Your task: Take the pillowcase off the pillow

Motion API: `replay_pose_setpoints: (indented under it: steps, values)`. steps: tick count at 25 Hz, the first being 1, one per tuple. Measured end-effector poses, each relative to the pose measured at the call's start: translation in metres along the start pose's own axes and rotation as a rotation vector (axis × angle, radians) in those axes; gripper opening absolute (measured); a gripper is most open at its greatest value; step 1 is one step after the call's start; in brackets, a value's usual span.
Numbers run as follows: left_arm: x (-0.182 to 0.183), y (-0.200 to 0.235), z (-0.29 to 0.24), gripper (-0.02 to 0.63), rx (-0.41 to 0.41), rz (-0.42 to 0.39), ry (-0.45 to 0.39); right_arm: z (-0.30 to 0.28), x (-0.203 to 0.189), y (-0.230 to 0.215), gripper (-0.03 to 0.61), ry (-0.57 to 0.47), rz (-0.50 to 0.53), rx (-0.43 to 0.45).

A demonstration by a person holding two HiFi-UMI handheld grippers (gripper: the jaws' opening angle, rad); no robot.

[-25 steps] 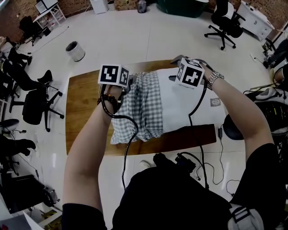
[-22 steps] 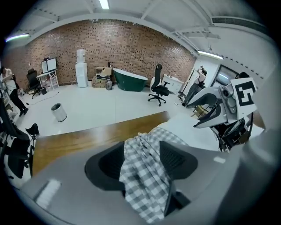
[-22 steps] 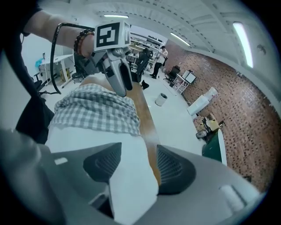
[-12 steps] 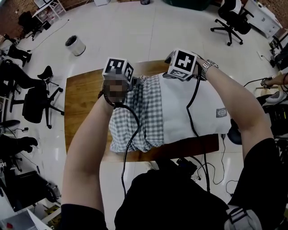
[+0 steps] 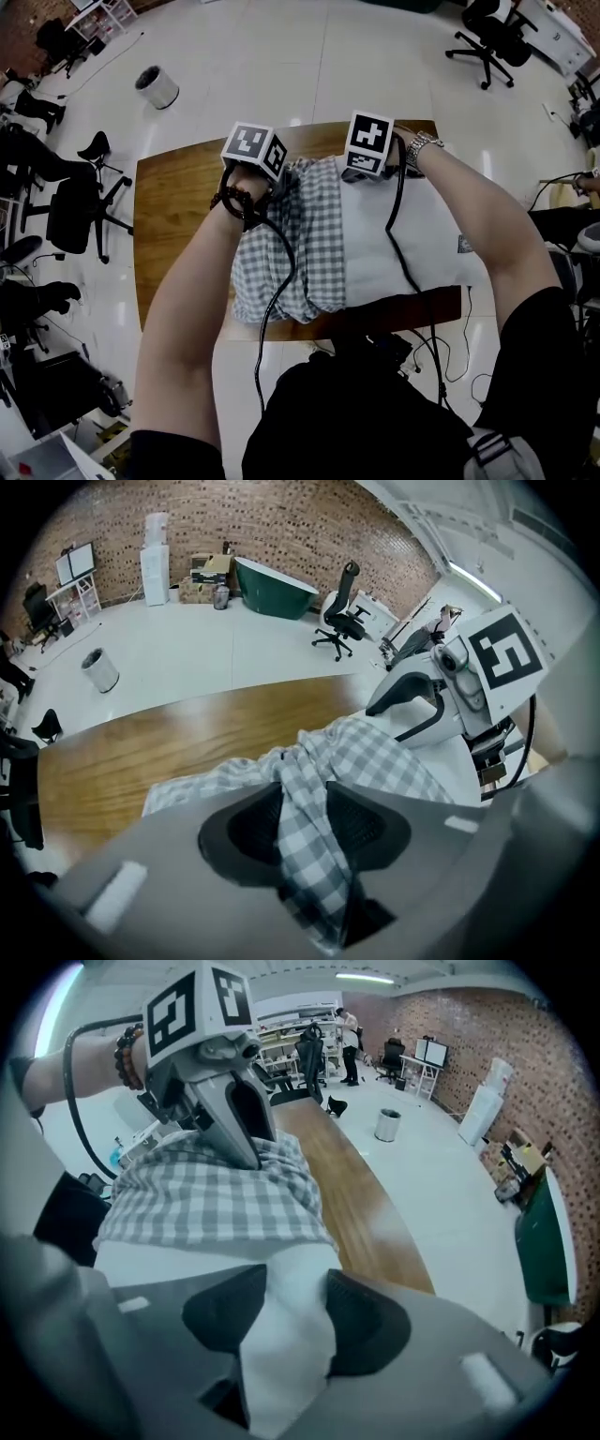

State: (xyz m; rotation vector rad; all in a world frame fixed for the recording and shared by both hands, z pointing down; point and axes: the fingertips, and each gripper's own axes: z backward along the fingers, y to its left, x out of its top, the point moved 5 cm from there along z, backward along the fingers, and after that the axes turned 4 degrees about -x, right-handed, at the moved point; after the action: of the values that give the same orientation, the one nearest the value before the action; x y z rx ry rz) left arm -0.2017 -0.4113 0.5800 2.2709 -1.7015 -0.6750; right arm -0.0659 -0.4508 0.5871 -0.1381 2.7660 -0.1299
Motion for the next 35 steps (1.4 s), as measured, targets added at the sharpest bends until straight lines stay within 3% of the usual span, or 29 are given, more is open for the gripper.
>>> replay_pose_setpoints:
  steps: [5, 6, 15, 26, 35]
  values:
    - [0.001, 0.019, 0.016, 0.042, 0.040, -0.011, -0.015, 0.002, 0.011, 0.010, 0.037, 0.017, 0.004, -0.042]
    - [0.002, 0.022, 0.020, 0.036, 0.053, -0.012, -0.023, 0.007, 0.011, 0.012, 0.026, 0.013, 0.014, -0.064]
    - [-0.008, 0.055, 0.055, 0.026, 0.150, 0.025, -0.100, 0.062, 0.007, 0.026, 0.017, -0.061, 0.046, -0.226]
    - [-0.035, 0.093, 0.101, 0.025, 0.247, 0.086, -0.137, 0.073, 0.003, 0.024, 0.015, -0.051, -0.040, -0.314]
    - [-0.063, 0.118, 0.116, 0.025, 0.269, 0.128, -0.157, 0.056, -0.003, 0.022, 0.015, -0.057, -0.137, -0.356]
